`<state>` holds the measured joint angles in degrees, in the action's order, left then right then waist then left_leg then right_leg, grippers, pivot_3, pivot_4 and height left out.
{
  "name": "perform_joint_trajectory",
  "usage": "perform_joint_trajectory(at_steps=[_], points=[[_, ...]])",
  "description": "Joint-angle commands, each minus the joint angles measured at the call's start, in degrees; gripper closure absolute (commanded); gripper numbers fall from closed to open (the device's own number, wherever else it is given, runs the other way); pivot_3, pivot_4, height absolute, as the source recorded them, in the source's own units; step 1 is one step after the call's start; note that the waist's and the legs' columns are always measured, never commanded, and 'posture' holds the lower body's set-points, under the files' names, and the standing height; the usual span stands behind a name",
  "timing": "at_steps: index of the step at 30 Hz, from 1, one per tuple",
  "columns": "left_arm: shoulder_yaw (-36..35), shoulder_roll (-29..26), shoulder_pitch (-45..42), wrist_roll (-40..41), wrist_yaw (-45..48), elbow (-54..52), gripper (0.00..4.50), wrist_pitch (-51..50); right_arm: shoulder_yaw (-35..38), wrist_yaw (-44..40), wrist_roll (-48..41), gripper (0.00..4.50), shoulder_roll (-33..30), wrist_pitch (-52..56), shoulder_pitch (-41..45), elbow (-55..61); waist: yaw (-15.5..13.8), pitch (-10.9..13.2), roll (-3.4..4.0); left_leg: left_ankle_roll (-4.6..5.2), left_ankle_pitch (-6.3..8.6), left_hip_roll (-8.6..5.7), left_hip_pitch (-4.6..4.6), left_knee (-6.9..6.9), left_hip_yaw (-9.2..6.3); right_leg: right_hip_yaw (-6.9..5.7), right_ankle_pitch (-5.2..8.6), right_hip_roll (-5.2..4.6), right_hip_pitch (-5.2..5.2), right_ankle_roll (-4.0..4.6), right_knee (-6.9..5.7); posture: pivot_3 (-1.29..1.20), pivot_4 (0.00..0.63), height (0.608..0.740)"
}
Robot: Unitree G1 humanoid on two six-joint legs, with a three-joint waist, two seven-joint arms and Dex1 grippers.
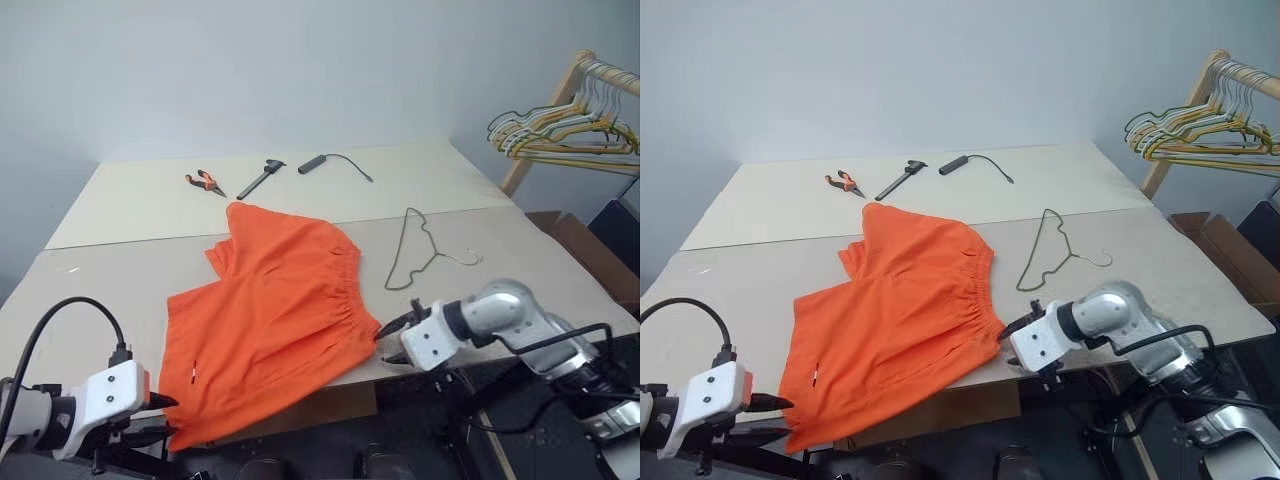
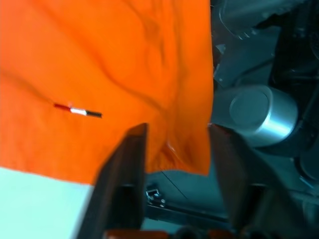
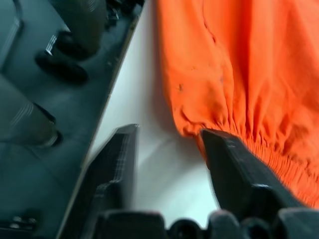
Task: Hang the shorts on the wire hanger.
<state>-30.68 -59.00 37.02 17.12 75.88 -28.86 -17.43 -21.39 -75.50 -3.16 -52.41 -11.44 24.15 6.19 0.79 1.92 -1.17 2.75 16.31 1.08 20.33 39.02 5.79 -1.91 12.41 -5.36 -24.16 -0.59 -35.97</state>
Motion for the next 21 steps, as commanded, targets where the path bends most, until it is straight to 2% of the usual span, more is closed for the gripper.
perform_joint_trajectory(at_steps=[1,3,4,5,8,10,13,17,21], points=[[-4.9,-0.3,-2.8,4.0,1.9,0.3,1.03,-0.3,7.8,2.8,-7.4,0.57,1.1,10.2,2.2,0.7,0.0,0.0,0.0,-0.01,0.0,0.01,-0.02,0.0,-0.02,-0.03,0.01,-0.01,0.0,0.0,0.0,-0.01,0.0,0.74],[-5.0,1.1,-6.4,7.4,0.8,0.0,0.41,-0.9,9.7,9.2,-5.8,0.0,4.3,16.2,4.5,-0.9,0.1,0.0,0.02,-0.09,0.05,0.02,-0.06,0.0,-0.02,-0.03,0.01,-0.03,-0.01,0.01,-0.02,-0.02,0.0,0.74],[-4.6,2.0,-8.5,9.0,-0.6,-0.5,0.11,-1.8,10.2,11.5,-5.8,0.0,5.9,21.1,5.8,-1.7,0.1,0.0,0.02,-0.29,0.16,0.02,-0.08,0.01,-0.02,-0.01,0.01,-0.03,-0.08,0.02,-0.03,-0.02,0.0,0.74],[-3.9,2.7,-10.6,10.6,-1.9,-1.0,0.02,-2.7,10.6,13.7,-5.5,0.0,7.5,24.4,6.8,-2.8,0.2,0.0,0.02,-0.42,0.23,0.03,-0.06,0.01,-0.01,0.01,0.0,-0.02,-0.04,0.03,-0.05,-0.02,0.0,0.74],[-0.4,5.4,-17.4,14.3,-6.7,-2.6,0.02,-5.0,11.1,23.9,-3.3,0.0,14.7,37.3,10.6,-8.0,0.2,0.0,-0.02,-0.26,0.14,0.02,0.01,-0.01,-0.01,0.01,-0.24,0.0,-0.03,0.39,-0.06,-0.03,0.0,0.74],[2.5,6.9,-20.9,15.1,-8.8,-3.4,0.02,-5.3,12.1,32.0,-2.1,0.0,20.9,43.5,13.3,-13.6,0.4,-0.1,-0.04,-0.08,0.03,0.0,0.14,0.01,0.01,0.04,-0.34,0.03,-0.1,0.31,-0.1,-0.04,0.0,0.74],[6.6,7.8,-24.6,15.8,-10.9,-4.3,0.02,-6.5,14.5,39.8,-1.9,0.0,27.9,48.8,16.7,-21.9,1.0,-0.1,-0.03,-0.11,0.0,-0.04,0.27,0.0,0.01,0.09,-0.48,0.04,-0.21,0.16,-0.12,-0.05,0.0,0.74],[11.9,7.9,-28.8,14.7,-11.9,-3.8,0.02,-6.0,15.7,45.6,-0.9,0.0,32.0,49.1,19.3,-30.9,1.5,0.0,0.0,-0.14,-0.02,-0.1,0.49,0.01,-0.09,0.03,-0.51,0.04,-0.3,0.13,-0.1,-0.04,0.0,0.74],[14.4,7.2,-32.1,14.3,-11.6,-2.2,0.02,-5.7,11.3,45.5,3.2,0.0,30.6,47.4,18.3,-34.4,2.0,0.0,0.0,-0.11,-0.01,-0.15,0.57,0.01,-0.11,0.01,-0.55,0.06,-0.29,0.06,0.0,-0.05,0.0,0.74]])
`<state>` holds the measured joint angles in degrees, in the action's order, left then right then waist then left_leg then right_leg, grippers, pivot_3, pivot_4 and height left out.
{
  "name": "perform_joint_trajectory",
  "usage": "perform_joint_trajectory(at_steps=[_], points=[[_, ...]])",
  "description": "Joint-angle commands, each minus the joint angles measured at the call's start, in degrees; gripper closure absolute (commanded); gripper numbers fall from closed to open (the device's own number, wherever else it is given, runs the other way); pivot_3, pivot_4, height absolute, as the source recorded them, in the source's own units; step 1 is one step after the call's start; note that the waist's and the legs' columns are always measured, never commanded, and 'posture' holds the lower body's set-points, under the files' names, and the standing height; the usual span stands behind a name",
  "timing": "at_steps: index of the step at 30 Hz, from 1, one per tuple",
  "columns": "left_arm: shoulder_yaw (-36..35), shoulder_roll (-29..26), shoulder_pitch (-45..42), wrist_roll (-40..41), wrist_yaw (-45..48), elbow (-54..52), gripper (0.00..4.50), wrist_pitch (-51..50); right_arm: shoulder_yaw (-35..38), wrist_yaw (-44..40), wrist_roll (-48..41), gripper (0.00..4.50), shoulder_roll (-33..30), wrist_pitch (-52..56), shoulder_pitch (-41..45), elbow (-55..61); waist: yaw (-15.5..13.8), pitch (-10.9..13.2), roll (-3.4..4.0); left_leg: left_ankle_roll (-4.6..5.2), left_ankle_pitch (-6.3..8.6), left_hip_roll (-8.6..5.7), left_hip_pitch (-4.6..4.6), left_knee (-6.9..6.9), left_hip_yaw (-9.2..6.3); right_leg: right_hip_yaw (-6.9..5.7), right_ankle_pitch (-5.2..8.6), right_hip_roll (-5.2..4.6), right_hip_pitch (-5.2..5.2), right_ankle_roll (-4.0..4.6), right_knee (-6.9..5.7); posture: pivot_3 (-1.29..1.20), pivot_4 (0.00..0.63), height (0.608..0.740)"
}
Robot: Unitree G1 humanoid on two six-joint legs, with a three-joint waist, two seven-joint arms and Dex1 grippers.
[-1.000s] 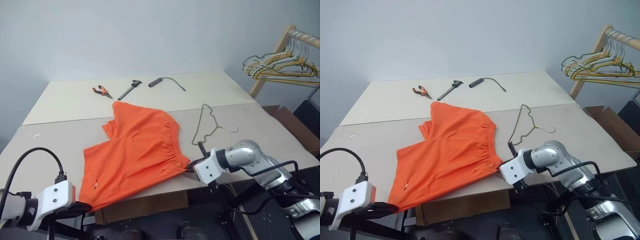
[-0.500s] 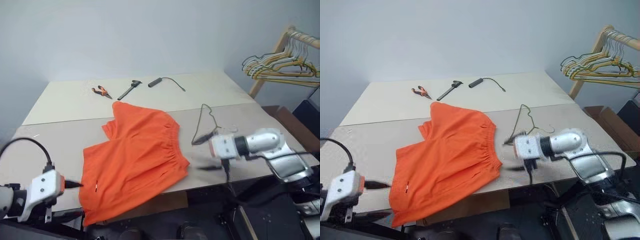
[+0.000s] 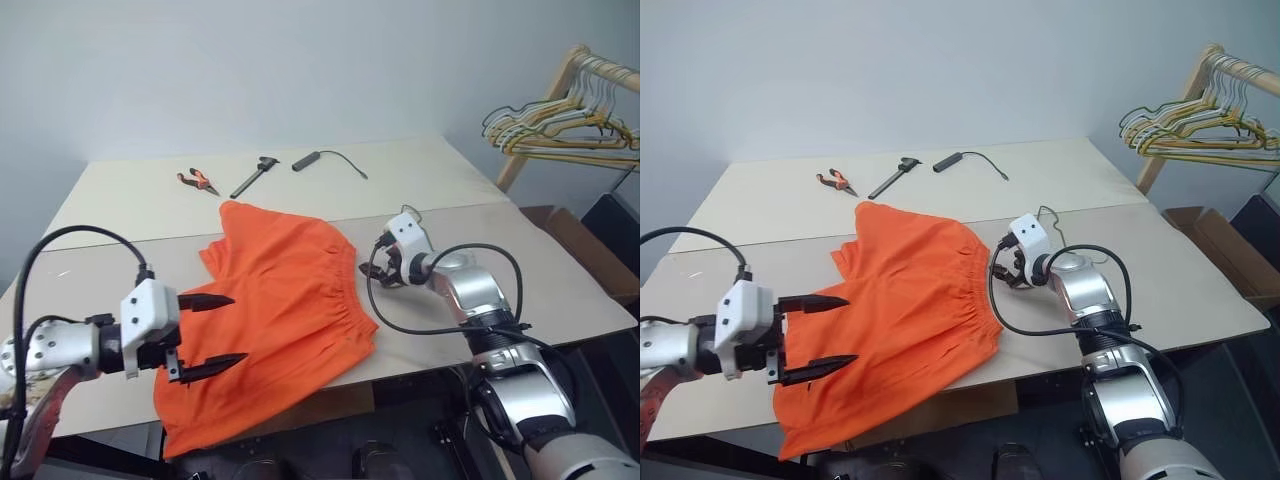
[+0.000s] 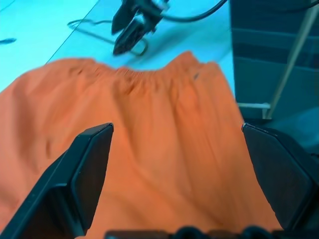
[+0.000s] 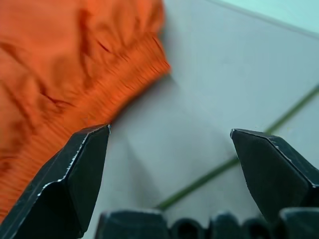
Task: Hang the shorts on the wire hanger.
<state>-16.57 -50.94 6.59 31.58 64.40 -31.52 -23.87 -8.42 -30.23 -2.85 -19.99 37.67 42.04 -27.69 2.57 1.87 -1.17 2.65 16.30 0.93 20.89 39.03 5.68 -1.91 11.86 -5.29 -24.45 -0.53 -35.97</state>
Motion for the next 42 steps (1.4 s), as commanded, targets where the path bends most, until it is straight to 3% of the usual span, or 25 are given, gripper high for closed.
perform_joint_trajectory(at_steps=[1,12,16,27,35,38,42], points=[[0.4,-1.1,-2.0,-0.2,0.1,0.9,0.02,0.7,-2.0,0.2,3.5,0.0,-2.3,-1.5,-0.6,-0.3,0.3,0.0,0.01,0.01,0.01,0.0,0.01,0.0,0.01,0.01,0.0,0.01,-0.01,-0.01,0.01,-0.05,0.0,0.74],[0.7,-2.3,-1.9,-0.8,2.5,3.7,0.02,3.1,3.3,-3.4,0.3,0.0,-11.0,4.8,-9.0,12.1,0.9,0.0,0.04,0.07,0.03,0.0,-0.05,0.04,-0.12,-0.06,0.05,0.0,0.15,-0.11,0.06,-0.06,0.0,0.74],[1.2,-2.0,-2.2,-1.1,2.4,4.2,0.02,3.7,6.2,-2.5,-2.3,0.0,-9.2,6.6,-6.7,14.6,2.0,0.0,0.04,0.07,0.03,0.05,-0.09,0.03,-0.1,0.04,0.06,0.11,0.12,-0.12,0.04,-0.07,0.0,0.74],[1.5,-0.2,-3.7,1.3,1.4,3.6,0.02,3.8,9.3,5.9,-1.9,0.0,1.8,-0.5,8.6,-14.8,3.0,0.0,0.05,0.05,0.01,0.0,-0.35,0.02,0.02,0.29,0.05,0.11,0.22,-0.12,-0.08,-0.07,0.0,0.74],[1.5,0.4,-2.8,3.0,1.3,2.3,0.02,3.7,6.6,6.0,0.6,0.0,3.8,-0.7,10.5,-23.2,3.1,0.0,0.06,0.12,0.07,-0.01,-0.12,0.02,0.06,0.32,-0.01,0.07,0.11,-0.2,0.06,-0.07,0.0,0.74],[1.8,0.5,-2.9,2.9,1.2,2.3,0.0,3.8,6.9,7.1,0.8,0.63,4.3,0.7,10.7,-24.6,3.2,0.0,0.06,0.13,0.08,0.0,-0.23,0.02,0.06,0.32,0.0,0.09,0.18,-0.2,0.03,-0.07,0.0,0.74],[2.1,0.7,-3.2,2.5,1.0,2.4,0.0,4.1,7.2,8.3,1.3,1.99,4.6,0.9,10.6,-26.4,3.2,0.0,0.05,0.12,0.07,0.02,-0.4,0.01,0.06,0.34,0.0,0.11,0.29,-0.2,-0.03,-0.07,0.0,0.74]])
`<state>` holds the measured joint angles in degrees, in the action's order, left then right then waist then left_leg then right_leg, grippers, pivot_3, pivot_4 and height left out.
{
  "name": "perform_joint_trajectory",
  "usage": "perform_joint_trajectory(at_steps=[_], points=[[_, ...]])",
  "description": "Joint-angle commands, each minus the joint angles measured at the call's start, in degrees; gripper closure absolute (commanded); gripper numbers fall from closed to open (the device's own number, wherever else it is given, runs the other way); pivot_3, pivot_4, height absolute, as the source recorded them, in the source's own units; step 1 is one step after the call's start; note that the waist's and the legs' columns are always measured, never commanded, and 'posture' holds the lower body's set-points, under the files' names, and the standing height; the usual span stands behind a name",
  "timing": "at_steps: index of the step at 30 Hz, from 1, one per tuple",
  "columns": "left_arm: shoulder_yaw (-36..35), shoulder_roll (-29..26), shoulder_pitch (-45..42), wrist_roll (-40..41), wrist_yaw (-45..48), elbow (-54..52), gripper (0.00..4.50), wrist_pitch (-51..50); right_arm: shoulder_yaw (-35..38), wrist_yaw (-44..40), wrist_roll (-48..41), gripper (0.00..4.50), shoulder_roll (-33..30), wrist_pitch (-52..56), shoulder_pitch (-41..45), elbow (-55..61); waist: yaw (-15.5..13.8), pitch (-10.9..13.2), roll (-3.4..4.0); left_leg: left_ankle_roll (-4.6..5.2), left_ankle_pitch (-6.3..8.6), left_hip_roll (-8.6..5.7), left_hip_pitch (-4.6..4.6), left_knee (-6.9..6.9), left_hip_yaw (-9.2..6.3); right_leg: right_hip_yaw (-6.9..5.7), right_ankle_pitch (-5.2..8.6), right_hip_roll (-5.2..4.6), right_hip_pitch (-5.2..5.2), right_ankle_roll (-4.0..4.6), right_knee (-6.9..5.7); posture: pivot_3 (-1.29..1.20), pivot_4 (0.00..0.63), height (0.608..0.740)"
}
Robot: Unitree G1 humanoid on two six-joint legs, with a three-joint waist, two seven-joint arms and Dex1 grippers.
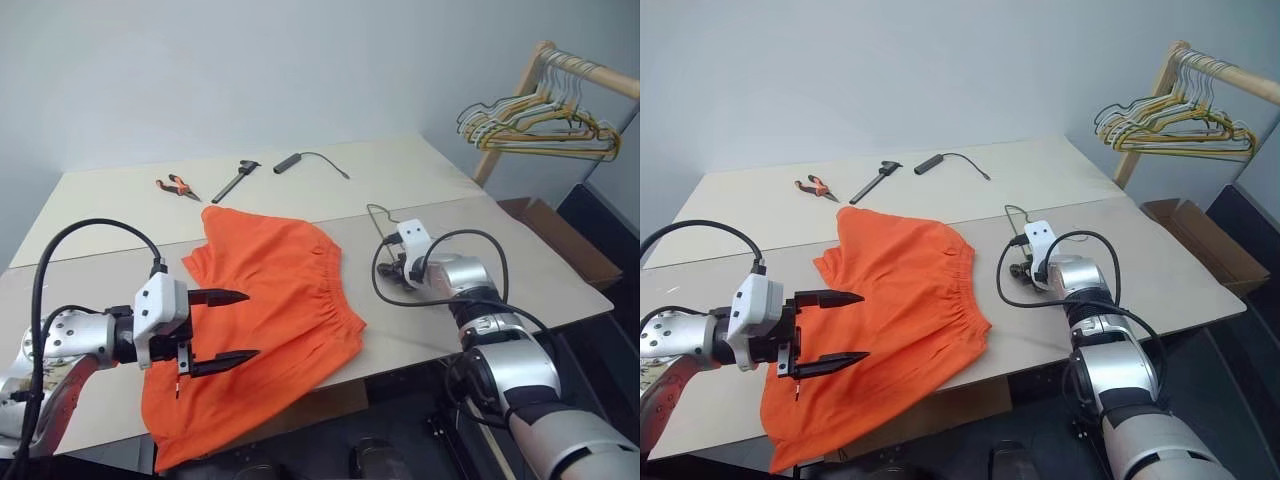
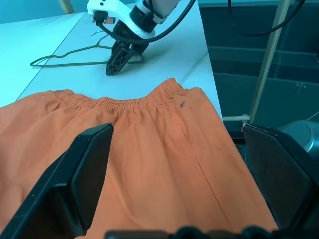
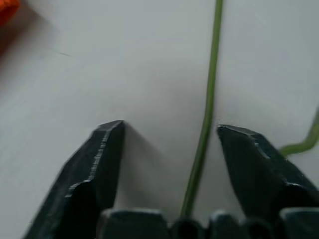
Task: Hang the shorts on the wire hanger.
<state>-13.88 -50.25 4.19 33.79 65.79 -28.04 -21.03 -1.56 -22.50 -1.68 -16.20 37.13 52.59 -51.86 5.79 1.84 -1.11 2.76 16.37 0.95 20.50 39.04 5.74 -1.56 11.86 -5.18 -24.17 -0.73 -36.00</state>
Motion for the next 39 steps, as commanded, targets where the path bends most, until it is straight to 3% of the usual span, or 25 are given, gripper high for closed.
perform_joint_trajectory(at_steps=[1,7,12,15,20,23,28,34,39], points=[[-0.6,0.1,-0.9,0.3,-0.4,-1.1,0.0,1.3,0.5,0.8,0.1,2.28,0.9,1.4,0.2,-2.7,0.0,0.0,-0.01,0.0,0.0,0.0,-0.03,0.0,0.0,0.02,0.0,0.0,0.02,0.0,-0.01,-0.07,0.0,0.74],[-0.4,0.4,-1.1,0.0,-0.6,-0.9,0.0,1.5,0.0,1.3,1.3,4.44,0.9,0.4,0.2,-4.0,0.1,-0.2,-0.14,-0.01,0.0,0.0,-0.12,-0.01,0.06,0.1,0.0,0.01,0.05,0.0,-0.04,-0.07,0.0,0.74],[-0.4,1.2,-2.5,0.3,-2.6,-0.5,0.0,0.5,0.4,2.4,1.3,4.48,0.6,-0.6,0.0,-1.9,0.1,-0.2,-0.21,-0.01,0.0,0.0,-0.15,-0.03,0.08,0.12,0.0,0.01,0.06,0.0,-0.04,-0.07,0.0,0.74],[-0.2,3.6,-5.4,2.2,-7.0,0.4,0.0,-2.7,0.7,2.7,0.9,4.48,0.4,-3.6,-1.5,5.1,0.1,-0.2,-0.21,-0.01,0.0,0.0,-0.15,-0.02,0.08,0.13,0.0,0.0,0.06,0.0,-0.04,-0.07,0.0,0.74],[-2.5,14.1,-15.1,13.1,-25.4,4.1,0.0,-16.3,2.6,-2.2,-4.4,4.48,-0.1,-6.3,-9.2,31.6,-0.2,-0.1,-0.09,0.0,-0.01,-0.02,0.1,0.0,0.04,0.2,-0.07,-0.02,-0.13,-0.14,-0.04,-0.08,0.0,0.74],[-5.9,23.2,-21.3,26.3,-40.6,7.5,0.0,-23.3,4.9,-4.1,-10.1,4.48,2.0,-7.4,-14.3,45.6,-0.3,-0.2,-0.1,0.01,0.0,-0.03,0.3,0.03,-0.14,0.23,-0.12,-0.07,-0.16,-0.23,0.06,-0.09,0.0,0.74],[-7.7,32.5,-27.6,37.6,-53.8,10.3,0.0,-24.7,1.2,-5.7,-11.9,4.48,4.6,-11.7,-21.2,60.4,-0.3,-0.2,-0.18,0.01,0.06,-0.06,0.38,0.05,-0.3,0.28,-0.2,-0.13,-0.15,-0.31,0.13,-0.09,0.0,0.74],[-7.2,36.9,-34.1,39.4,-58.6,14.1,0.0,-22.3,-4.9,-8.4,-11.3,4.48,5.9,-17.4,-27.3,67.6,-0.4,-0.2,-0.18,0.0,0.05,-0.16,0.33,0.12,-0.21,0.01,-0.21,-0.09,-0.1,-0.29,0.11,-0.1,0.0,0.74],[-5.8,37.0,-36.4,37.3,-58.6,15.3,0.0,-21.2,-6.6,-7.7,-10.6,4.48,6.4,-19.7,-28.6,68.2,-0.2,-0.2,-0.19,-0.04,0.02,-0.19,0.33,0.13,-0.18,0.01,-0.21,-0.04,-0.1,-0.27,0.14,-0.11,0.0,0.74]])
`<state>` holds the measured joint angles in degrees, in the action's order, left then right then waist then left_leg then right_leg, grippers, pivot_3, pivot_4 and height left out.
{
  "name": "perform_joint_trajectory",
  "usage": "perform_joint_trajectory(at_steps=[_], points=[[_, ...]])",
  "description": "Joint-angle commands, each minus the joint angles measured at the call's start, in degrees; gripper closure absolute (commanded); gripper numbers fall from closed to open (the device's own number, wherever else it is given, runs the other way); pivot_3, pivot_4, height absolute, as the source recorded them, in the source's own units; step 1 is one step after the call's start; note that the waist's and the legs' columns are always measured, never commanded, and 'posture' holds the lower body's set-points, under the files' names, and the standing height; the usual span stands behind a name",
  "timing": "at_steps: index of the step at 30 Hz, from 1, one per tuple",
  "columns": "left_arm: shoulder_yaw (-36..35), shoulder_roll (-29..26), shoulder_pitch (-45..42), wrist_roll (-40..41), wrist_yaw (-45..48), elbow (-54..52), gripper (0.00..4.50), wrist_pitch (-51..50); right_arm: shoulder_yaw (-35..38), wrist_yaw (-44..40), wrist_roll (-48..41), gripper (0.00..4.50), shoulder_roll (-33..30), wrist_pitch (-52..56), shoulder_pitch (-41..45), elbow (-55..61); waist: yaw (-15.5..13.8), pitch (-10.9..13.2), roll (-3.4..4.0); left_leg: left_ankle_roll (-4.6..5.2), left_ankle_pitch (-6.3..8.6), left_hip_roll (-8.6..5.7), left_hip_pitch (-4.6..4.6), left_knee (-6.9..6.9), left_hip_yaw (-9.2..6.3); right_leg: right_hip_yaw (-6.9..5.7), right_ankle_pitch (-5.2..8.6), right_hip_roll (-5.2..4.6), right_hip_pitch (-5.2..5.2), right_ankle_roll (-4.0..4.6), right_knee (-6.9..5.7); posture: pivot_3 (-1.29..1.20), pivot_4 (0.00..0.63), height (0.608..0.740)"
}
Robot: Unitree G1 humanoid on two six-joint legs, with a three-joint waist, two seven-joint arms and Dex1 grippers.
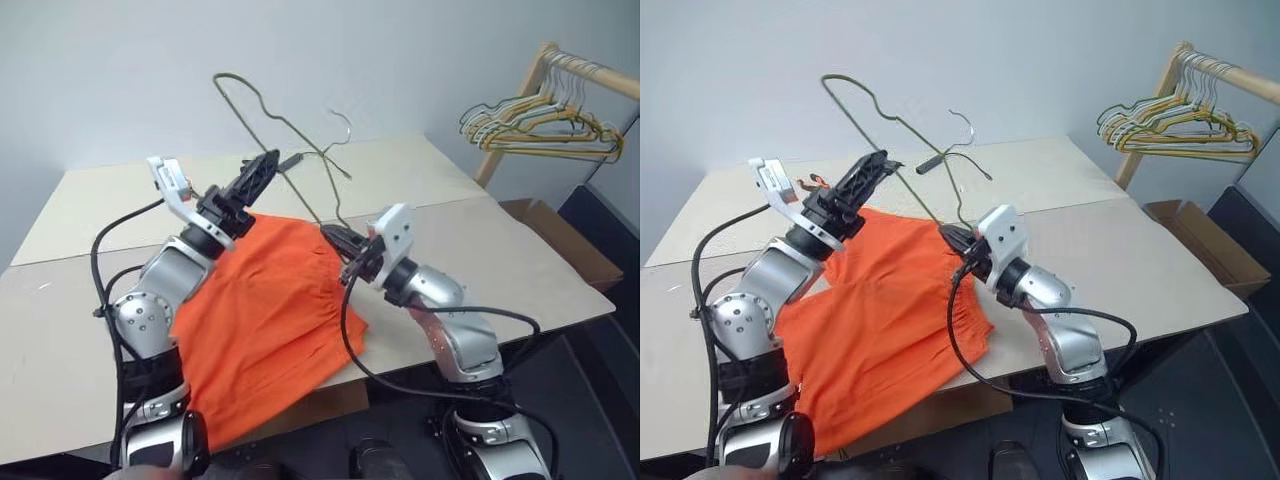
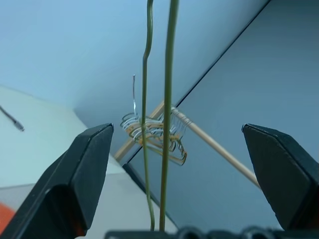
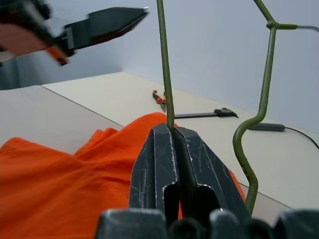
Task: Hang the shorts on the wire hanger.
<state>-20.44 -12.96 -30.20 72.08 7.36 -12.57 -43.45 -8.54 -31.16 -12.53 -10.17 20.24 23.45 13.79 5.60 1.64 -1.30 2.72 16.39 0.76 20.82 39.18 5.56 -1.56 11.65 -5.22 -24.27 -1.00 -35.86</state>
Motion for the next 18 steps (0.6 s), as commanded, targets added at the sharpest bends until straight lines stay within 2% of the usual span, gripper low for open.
perform_joint_trajectory(at_steps=[1,3,14,18], points=[[1.1,-0.3,-2.1,-1.5,-0.3,0.2,0.19,1.2,0.1,0.8,0.4,4.49,0.3,-3.4,0.3,2.6,0.0,0.0,0.0,-0.04,-0.02,-0.01,-0.01,0.0,0.01,0.01,0.0,0.0,0.0,0.0,0.0,-0.11,0.0,0.74],[1.3,-0.1,-2.2,-1.7,-0.3,0.7,0.59,1.5,-0.4,0.6,0.5,4.5,0.1,-4.1,0.0,2.7,0.0,0.0,0.0,-0.08,-0.05,-0.01,-0.02,0.0,0.0,0.0,0.0,0.0,0.02,0.0,0.01,-0.12,0.0,0.74],[2.1,0.6,-3.0,-5.1,-1.7,2.7,4.38,3.3,-3.8,3.5,9.3,4.5,-1.6,-14.0,-1.7,-0.3,0.0,0.0,-0.01,-0.08,-0.05,-0.02,-0.02,0.0,0.03,0.02,0.0,0.01,0.03,0.0,0.04,-0.12,0.0,0.74],[2.4,1.0,-3.0,-6.0,-2.1,2.7,4.47,3.4,-4.0,4.5,11.7,4.5,-2.0,-17.2,-1.2,-2.4,0.0,0.0,-0.02,-0.14,-0.09,-0.01,-0.03,0.0,0.03,0.03,0.0,0.02,0.03,0.0,0.04,-0.12,0.0,0.74]])
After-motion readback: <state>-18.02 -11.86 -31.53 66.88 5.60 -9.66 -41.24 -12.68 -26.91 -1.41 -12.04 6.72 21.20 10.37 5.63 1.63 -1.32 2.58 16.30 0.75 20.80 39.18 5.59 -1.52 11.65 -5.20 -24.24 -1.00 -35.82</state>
